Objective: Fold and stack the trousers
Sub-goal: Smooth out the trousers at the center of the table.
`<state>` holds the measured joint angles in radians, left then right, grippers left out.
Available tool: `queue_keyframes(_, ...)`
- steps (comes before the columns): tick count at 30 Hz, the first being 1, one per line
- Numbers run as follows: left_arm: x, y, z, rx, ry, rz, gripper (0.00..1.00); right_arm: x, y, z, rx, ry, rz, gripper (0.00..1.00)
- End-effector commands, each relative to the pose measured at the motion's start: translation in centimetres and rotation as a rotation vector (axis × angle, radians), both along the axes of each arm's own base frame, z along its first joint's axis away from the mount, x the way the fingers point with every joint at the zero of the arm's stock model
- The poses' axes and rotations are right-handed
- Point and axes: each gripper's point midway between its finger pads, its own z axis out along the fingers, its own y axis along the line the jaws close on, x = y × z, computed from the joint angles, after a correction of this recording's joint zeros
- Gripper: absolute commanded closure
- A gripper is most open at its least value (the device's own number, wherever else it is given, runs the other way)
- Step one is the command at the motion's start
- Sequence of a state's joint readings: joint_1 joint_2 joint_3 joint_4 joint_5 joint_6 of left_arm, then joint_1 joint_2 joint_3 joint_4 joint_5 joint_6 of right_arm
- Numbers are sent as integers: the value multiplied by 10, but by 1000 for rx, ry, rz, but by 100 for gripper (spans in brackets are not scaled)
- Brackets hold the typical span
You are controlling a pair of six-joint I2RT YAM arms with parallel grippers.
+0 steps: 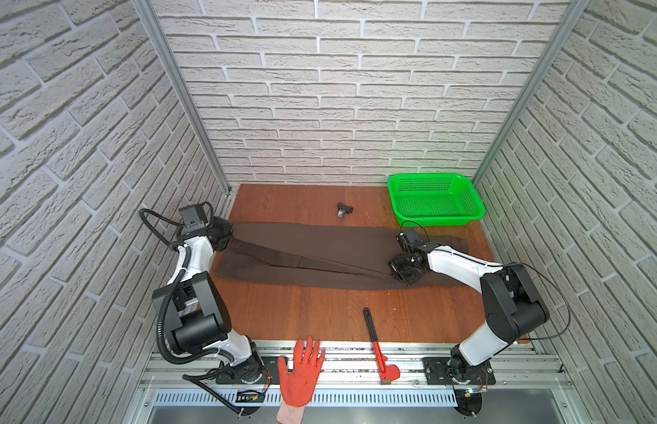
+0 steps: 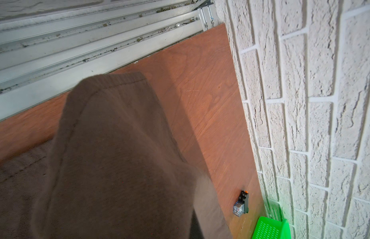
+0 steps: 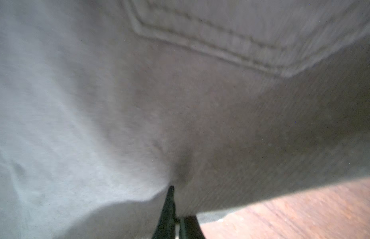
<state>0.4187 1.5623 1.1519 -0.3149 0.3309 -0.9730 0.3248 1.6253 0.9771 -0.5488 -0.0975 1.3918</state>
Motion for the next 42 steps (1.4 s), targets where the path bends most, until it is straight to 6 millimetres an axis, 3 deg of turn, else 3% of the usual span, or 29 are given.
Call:
queue_keyframes(1, 25, 18, 22, 46, -70, 3, 100, 35, -15, 53, -15, -160, -25, 95)
queue_keyframes(5, 60, 19, 54, 44, -132, -34, 100, 73, -33, 104, -36, -264, -36, 95)
queue_keyframes(9, 71, 11, 73, 58, -159, -69, 100, 83, -36, 122, -34, -298, -25, 95)
queue_keyframes(13, 43, 7, 52, 68, -118, -64, 100, 61, -35, 99, -20, -238, -7, 95)
queue_keyframes(20, -48, 16, -20, 64, 8, 39, 100, 7, -44, 55, -57, -117, 37, 95)
queue_keyframes(25, -77, 17, -61, 21, 83, 73, 100, -13, -46, 29, -65, -49, 56, 95)
queue_keyframes(29, -82, 22, -56, 20, 69, 92, 100, -14, -46, 35, -62, -61, 60, 95)
queue_keyframes(34, -82, 29, -17, 62, 10, 93, 100, -11, -50, 61, -84, -114, 72, 95)
queue_keyframes(37, -88, 31, -4, 82, -11, 99, 100, -15, -53, 71, -99, -129, 81, 95)
queue_keyframes(39, -94, 34, -9, 92, 6, 101, 100, -19, -59, 72, -127, -131, 85, 95)
queue_keyframes(42, -99, 33, -38, 62, 59, 94, 100, -28, -63, 56, -146, -97, 88, 95)
